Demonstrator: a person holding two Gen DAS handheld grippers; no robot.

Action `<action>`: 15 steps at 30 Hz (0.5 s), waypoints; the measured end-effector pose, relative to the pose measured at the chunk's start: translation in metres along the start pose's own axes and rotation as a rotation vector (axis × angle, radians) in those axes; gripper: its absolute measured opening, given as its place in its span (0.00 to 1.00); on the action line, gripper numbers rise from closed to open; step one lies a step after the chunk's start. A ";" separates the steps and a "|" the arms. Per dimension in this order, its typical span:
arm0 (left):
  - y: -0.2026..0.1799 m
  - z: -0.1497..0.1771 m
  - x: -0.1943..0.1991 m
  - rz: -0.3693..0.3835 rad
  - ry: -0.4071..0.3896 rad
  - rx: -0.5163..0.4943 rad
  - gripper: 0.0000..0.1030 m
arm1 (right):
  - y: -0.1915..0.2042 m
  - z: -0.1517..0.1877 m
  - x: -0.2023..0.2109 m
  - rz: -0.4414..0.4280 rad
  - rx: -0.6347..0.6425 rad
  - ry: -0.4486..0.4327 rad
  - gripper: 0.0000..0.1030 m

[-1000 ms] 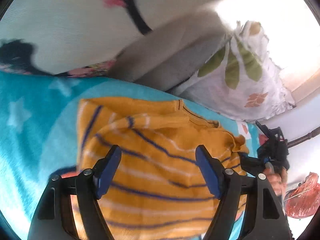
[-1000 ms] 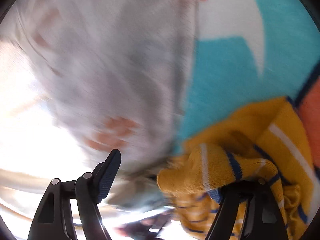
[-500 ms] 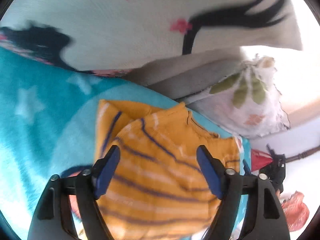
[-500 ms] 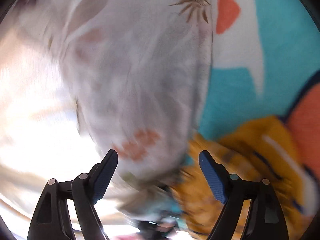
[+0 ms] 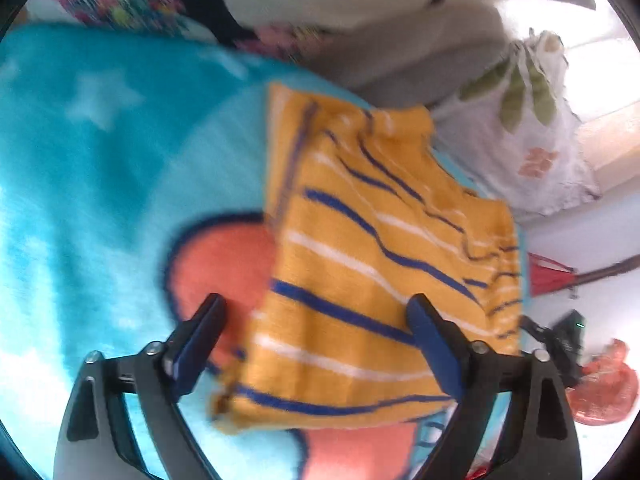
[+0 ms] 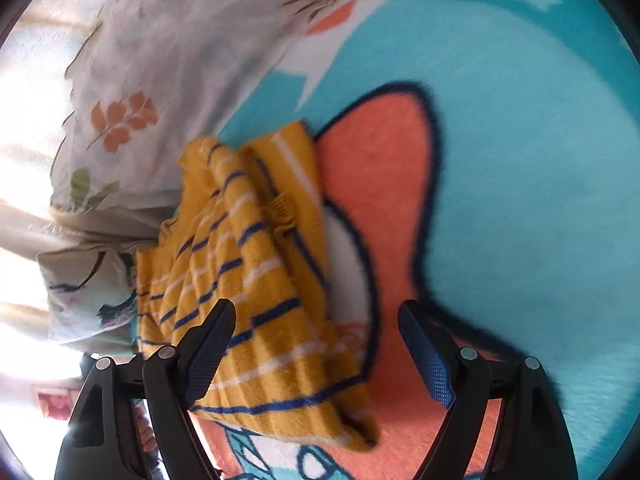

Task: Fold small clothes

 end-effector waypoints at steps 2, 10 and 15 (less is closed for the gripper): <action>-0.006 0.003 -0.004 -0.012 -0.021 -0.015 0.96 | 0.014 0.003 -0.013 -0.073 0.028 0.033 0.85; -0.024 0.027 0.003 -0.105 -0.005 -0.030 0.26 | 0.036 0.002 -0.034 -0.164 0.067 0.098 0.25; -0.033 0.068 0.039 -0.077 -0.026 -0.015 0.26 | 0.046 0.009 -0.008 -0.250 0.103 0.114 0.23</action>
Point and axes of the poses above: each gripper's, at about its wrist camera, not at the fingertips, and x roughly against the way its jaws point, y to its left, z to its underside, the point moved 7 cm from there along -x, roughly the way its jaws point, and after that the axes turned 15 degrees about x, right-handed, at the moved point
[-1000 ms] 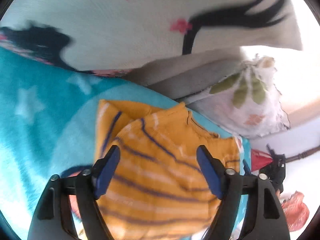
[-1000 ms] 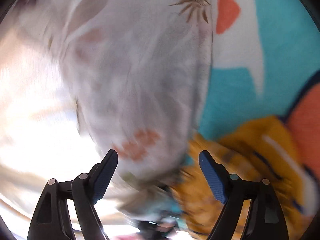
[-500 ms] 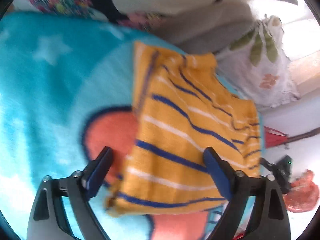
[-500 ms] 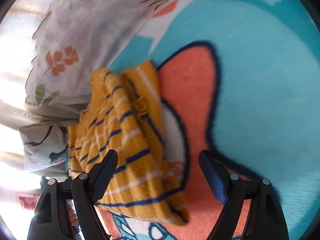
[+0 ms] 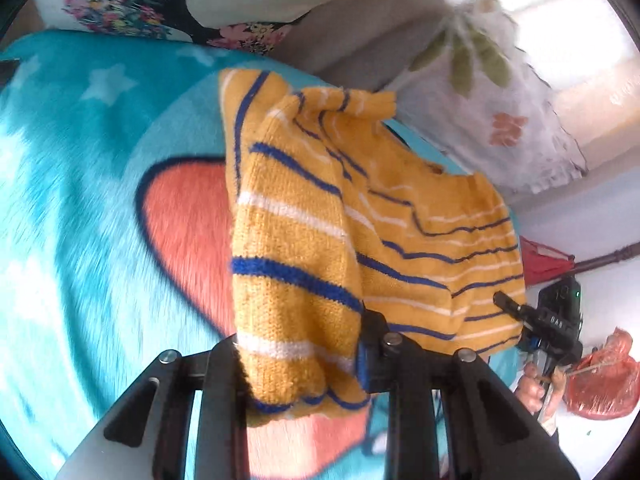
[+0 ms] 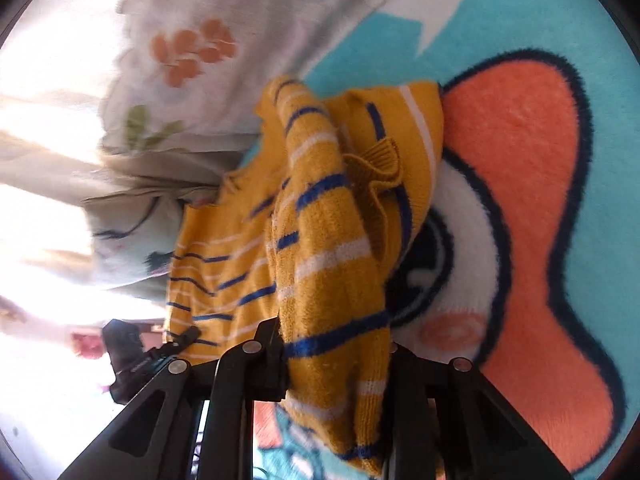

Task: Fold small clothes

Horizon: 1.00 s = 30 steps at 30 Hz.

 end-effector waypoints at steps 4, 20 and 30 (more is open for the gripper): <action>0.016 0.043 0.005 -0.050 -0.009 0.022 0.38 | -0.002 0.030 0.019 0.019 0.050 0.045 0.23; 0.014 0.085 0.160 -0.315 -0.656 -0.051 0.98 | 0.066 0.000 0.052 0.372 0.426 -0.158 0.58; 0.037 0.132 0.208 -0.434 -0.690 0.040 0.98 | 0.020 -0.050 -0.050 0.487 0.376 0.054 0.46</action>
Point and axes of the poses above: each gripper's, at about its wrist camera, not at the fingertips, and x roughly against the way its jaws point, y to its left, z to its underside, the point moved 7 cm from there along -x, roughly the way its jaws point, and after that the axes turned 15 degrees about x, right-handed, at the moved point
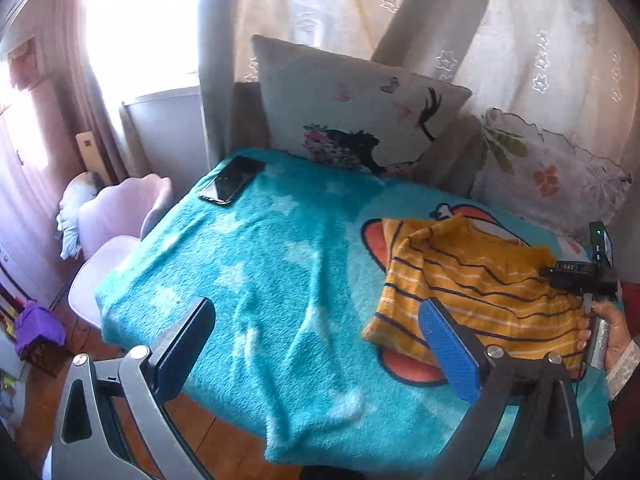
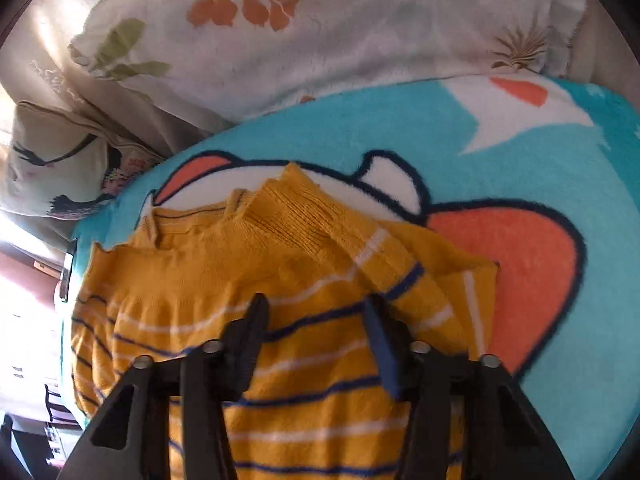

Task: Fold small clothes
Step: 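Press and smooth the folded yellow striped sweater with the right gripper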

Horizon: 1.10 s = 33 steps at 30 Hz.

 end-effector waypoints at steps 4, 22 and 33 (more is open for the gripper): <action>0.022 0.001 -0.004 -0.018 0.017 0.046 0.98 | 0.040 -0.014 0.028 -0.020 0.069 -0.061 0.46; 0.119 -0.028 -0.052 -0.055 0.054 0.102 0.98 | 0.304 -0.044 -0.103 -0.066 0.444 0.162 0.39; 0.154 -0.041 -0.088 -0.074 0.111 0.144 0.98 | 0.305 -0.047 -0.034 -0.077 0.413 0.018 0.42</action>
Point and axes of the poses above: each gripper's, at about its wrist camera, not at the fingertips, and x roughly against the way its jaws point, y to its left, z to its underside, the point moved 7 cm from there along -x, roughly the way its jaws point, and after that the axes turned 15 degrees about x, right-handed, at the moved point
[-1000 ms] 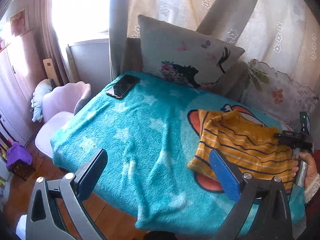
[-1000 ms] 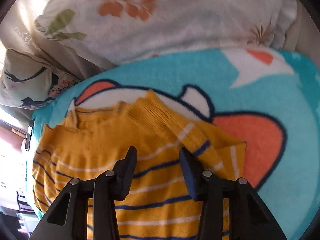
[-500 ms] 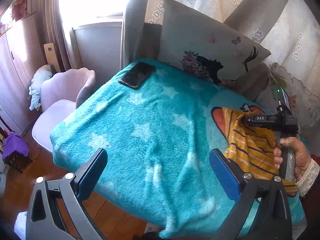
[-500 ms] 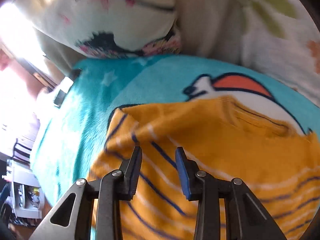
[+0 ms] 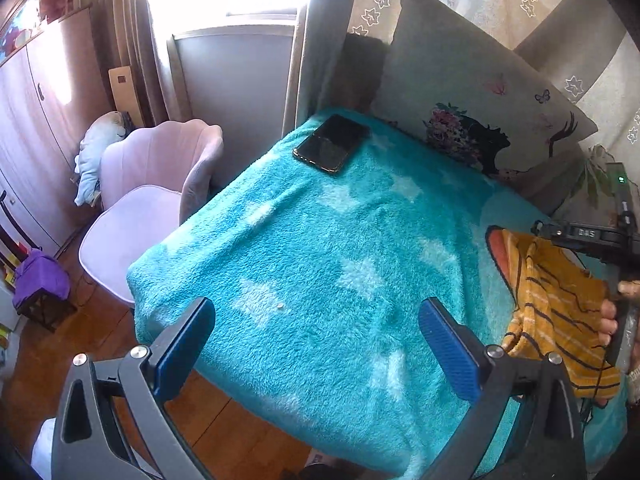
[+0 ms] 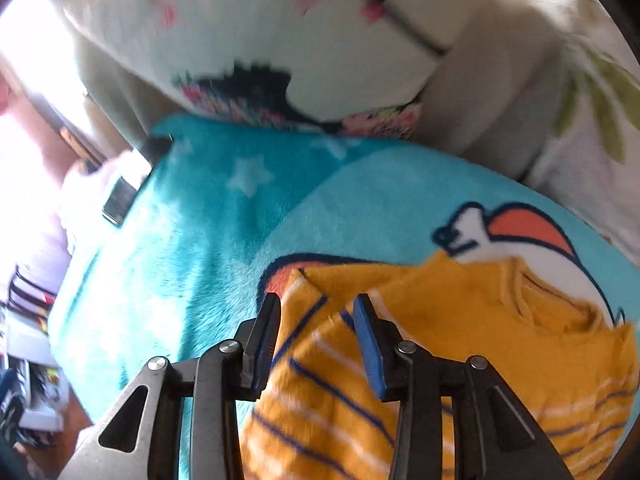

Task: Fold small clothes
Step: 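Press and smooth the folded yellow striped sweater with the right gripper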

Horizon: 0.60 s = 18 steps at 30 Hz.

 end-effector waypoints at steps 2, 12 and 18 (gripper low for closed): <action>-0.009 0.003 -0.010 0.013 0.030 -0.012 0.98 | -0.007 0.015 0.019 0.005 -0.022 -0.017 0.43; -0.076 0.034 -0.042 0.102 0.137 -0.162 0.98 | 0.007 0.070 0.039 -0.025 -0.103 0.009 0.54; -0.077 0.039 -0.044 0.073 0.133 -0.202 0.98 | 0.046 0.072 0.010 -0.040 -0.047 0.074 0.57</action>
Point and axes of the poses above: each gripper's, at about its wrist camera, not at the fingertips, and x roughly against the way its jaws point, y to its left, z to its underside, the point moved 7 cm from there along -x, roughly the way its jaws point, and after that the axes turned 15 degrees about x, right-handed, at the moved point
